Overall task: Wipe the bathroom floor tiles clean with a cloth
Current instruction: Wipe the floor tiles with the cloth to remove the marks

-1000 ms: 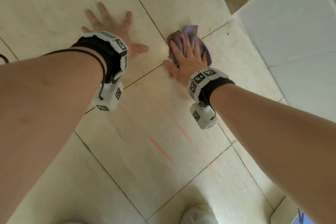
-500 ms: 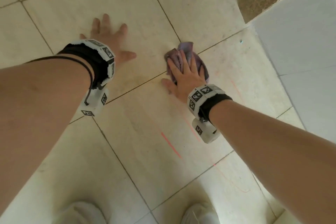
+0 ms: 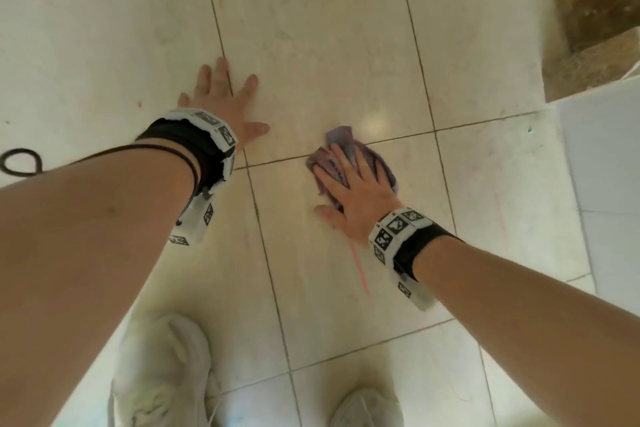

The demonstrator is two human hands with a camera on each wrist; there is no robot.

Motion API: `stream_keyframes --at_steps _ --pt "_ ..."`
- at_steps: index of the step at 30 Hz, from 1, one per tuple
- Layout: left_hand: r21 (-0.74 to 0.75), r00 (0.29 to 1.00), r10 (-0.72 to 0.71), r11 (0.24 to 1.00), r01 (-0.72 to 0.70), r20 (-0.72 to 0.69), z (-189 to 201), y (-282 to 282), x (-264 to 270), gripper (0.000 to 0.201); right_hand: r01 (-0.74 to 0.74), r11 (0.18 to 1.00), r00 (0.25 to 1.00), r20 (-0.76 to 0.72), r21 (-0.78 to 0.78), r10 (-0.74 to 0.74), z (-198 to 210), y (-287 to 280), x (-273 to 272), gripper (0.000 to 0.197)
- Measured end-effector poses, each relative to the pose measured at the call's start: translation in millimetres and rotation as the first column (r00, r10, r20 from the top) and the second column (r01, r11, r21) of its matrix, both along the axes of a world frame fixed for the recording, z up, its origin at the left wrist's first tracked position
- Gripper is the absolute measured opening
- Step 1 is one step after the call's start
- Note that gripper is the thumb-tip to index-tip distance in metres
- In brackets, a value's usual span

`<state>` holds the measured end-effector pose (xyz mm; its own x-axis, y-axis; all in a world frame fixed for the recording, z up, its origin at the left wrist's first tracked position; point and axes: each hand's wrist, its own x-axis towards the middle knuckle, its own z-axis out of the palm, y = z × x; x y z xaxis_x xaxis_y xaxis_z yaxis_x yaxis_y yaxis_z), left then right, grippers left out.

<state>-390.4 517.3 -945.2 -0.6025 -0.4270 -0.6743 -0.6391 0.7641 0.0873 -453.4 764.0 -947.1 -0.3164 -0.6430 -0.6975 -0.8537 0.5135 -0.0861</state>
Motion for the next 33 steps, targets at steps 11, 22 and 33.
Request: stream_keyframes --at_steps 11,22,33 --pt "0.025 0.999 0.043 0.999 -0.044 0.027 -4.7 19.4 -0.1 0.083 0.187 0.975 0.982 -0.014 -0.116 -0.19 -11.7 -68.9 -43.7 0.066" --pt "-0.038 0.999 0.037 0.999 -0.036 0.03 -5.2 34.3 -19.9 0.101 0.291 0.941 0.952 -0.042 -0.174 -0.302 -12.5 -60.9 -69.8 0.064" --pt "-0.011 0.942 -0.336 0.942 0.336 -0.017 -1.7 89.9 -99.8 0.107 0.613 0.77 0.781 -0.016 -0.176 -0.625 -6.4 10.0 -57.0 0.061"
